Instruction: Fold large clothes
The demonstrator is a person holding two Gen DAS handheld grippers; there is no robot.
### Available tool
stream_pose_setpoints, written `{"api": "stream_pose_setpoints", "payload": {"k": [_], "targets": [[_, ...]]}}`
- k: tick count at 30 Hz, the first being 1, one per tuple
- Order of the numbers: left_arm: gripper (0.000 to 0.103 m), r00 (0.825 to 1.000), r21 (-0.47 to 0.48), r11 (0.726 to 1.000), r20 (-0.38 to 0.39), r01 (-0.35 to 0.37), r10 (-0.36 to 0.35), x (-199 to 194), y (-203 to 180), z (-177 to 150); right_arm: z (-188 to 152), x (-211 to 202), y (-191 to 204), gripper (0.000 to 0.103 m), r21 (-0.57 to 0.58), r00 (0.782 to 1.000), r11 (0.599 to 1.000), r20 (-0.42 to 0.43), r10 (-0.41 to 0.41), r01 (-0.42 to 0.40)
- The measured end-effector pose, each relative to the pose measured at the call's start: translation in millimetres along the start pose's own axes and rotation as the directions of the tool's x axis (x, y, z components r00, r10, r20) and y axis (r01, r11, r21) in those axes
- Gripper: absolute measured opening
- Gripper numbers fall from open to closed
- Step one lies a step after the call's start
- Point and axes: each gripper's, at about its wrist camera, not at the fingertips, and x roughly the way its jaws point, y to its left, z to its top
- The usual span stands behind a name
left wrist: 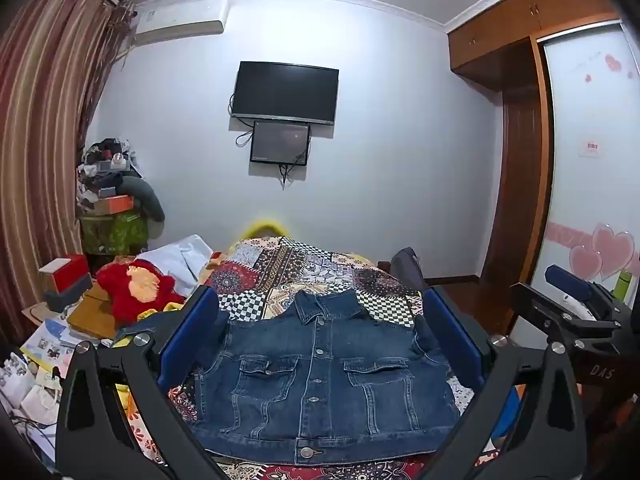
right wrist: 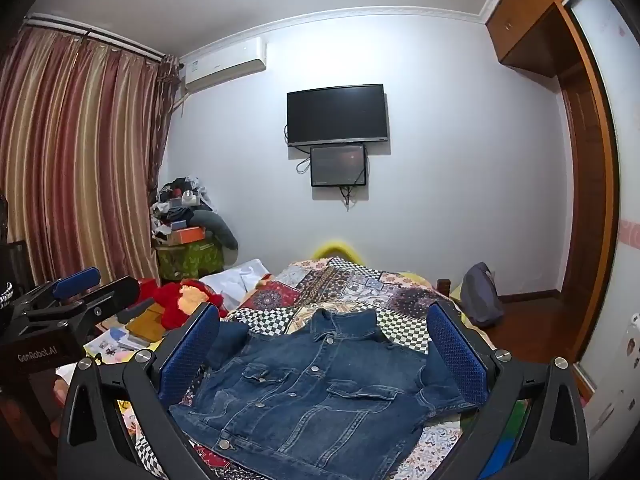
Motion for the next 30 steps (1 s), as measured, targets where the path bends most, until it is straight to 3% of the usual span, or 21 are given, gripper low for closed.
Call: {"api": "stream_pose_setpoints", "payload": {"k": [30], "targets": [[0.103,1.000,-0.025,1.000,-0.011,-0.008,0.008,6.7,7.8,-1.8,1.3,7.6,7.1,0.103,-0.005,1.000,1.000,-0.019,0.009,-0.009]]}}
